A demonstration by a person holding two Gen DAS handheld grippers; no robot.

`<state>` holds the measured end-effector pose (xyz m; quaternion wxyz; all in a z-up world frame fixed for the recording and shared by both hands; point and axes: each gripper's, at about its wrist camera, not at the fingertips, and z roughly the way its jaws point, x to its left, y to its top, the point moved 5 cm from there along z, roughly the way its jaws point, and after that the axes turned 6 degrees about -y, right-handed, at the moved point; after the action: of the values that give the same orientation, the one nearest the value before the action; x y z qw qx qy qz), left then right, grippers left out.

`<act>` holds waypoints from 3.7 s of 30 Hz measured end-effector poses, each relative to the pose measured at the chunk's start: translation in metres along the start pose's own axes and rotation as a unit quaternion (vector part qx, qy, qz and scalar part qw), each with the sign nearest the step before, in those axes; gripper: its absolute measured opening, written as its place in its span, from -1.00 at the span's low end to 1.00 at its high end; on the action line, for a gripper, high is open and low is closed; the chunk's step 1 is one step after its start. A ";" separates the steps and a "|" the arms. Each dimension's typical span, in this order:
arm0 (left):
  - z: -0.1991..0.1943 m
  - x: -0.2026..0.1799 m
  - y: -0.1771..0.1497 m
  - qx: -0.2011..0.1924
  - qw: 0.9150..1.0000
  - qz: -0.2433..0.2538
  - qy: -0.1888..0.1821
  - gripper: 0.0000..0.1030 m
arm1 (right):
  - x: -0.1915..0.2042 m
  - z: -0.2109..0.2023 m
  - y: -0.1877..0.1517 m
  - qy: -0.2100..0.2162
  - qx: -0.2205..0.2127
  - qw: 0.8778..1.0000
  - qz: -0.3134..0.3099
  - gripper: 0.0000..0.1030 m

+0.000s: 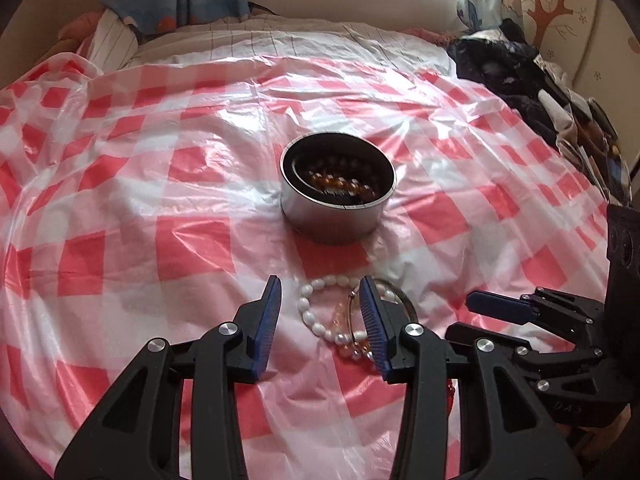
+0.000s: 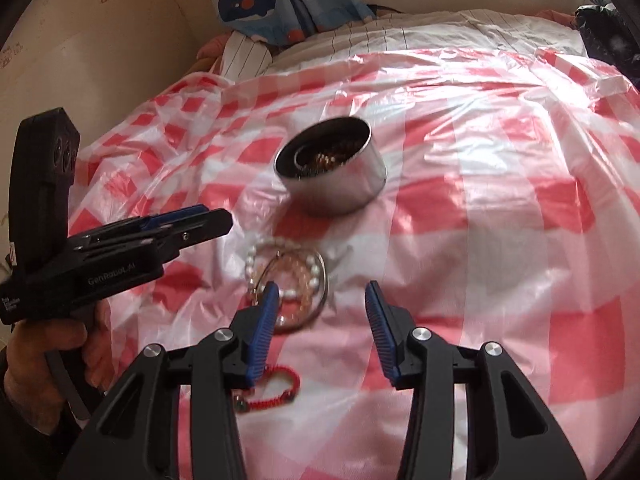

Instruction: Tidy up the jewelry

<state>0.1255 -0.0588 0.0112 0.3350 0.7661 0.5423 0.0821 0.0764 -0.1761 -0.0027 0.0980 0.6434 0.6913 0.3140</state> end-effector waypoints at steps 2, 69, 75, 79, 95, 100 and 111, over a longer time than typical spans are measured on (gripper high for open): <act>0.002 -0.010 -0.008 0.008 1.000 0.018 -0.003 -0.25 | 0.007 0.001 -0.004 0.003 0.005 1.000 -0.017 -0.16; 0.012 0.017 -0.030 0.007 0.999 0.020 0.039 -0.87 | -0.020 0.009 0.005 -0.070 -0.029 0.997 -0.013 -0.83; 0.019 0.018 -0.031 0.014 0.999 0.020 0.047 -0.42 | -0.016 0.010 0.004 -0.094 -0.034 0.994 -0.035 -0.08; 0.026 0.016 -0.033 0.026 0.997 0.034 0.058 -0.38 | -0.015 0.027 -0.004 -0.106 0.008 0.993 -0.055 -0.23; -0.029 0.000 0.027 -0.090 0.995 -0.022 -0.032 -0.92 | 0.006 -0.042 0.062 -0.039 -0.159 0.986 -0.018 -0.90; -0.024 0.009 0.046 -0.103 0.993 -0.044 -0.026 -0.92 | 0.009 -0.036 0.081 -0.027 -0.162 0.986 -0.015 -0.90; 0.047 0.022 0.083 -0.057 0.997 -0.048 -0.007 -0.53 | -0.009 0.044 0.118 -0.070 -0.080 0.994 -0.016 -0.26</act>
<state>0.2218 -0.0750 0.0197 0.3853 0.7194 0.5708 0.0907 0.1989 -0.1736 0.0263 0.2028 0.6425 0.6657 0.3207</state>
